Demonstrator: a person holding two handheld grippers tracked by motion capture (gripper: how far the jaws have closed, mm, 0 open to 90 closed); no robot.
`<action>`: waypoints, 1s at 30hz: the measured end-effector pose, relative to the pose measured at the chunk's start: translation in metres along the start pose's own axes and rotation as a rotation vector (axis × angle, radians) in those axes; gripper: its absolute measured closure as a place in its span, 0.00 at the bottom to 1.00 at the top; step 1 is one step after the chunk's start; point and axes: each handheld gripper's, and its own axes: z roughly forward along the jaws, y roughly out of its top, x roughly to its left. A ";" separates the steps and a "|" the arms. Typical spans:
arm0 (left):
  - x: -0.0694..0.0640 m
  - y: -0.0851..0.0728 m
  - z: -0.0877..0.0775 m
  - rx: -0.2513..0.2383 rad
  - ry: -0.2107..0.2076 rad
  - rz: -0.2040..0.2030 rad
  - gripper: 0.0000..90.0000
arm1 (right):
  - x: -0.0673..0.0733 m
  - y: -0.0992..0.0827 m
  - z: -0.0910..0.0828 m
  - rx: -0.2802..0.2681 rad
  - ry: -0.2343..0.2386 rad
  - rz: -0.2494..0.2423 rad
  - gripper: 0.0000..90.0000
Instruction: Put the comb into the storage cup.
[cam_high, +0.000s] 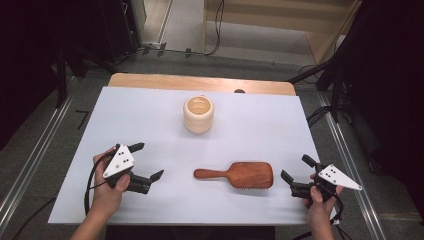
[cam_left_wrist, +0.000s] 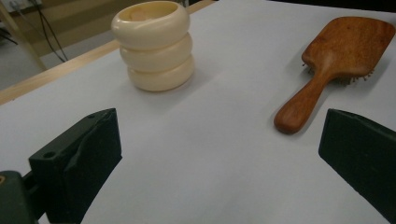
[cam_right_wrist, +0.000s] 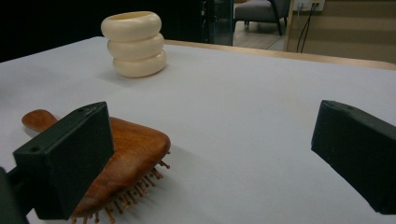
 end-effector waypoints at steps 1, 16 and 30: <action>0.000 0.000 0.000 0.000 0.000 0.000 0.00 | 0.000 0.000 0.000 0.000 0.000 0.000 0.00; -0.009 0.020 0.030 0.062 -0.119 0.050 0.00 | -0.002 -0.002 -0.001 -0.002 -0.004 -0.004 0.00; -0.026 0.041 0.066 0.150 -0.241 0.124 0.00 | -0.002 -0.004 0.000 0.002 0.003 -0.003 0.00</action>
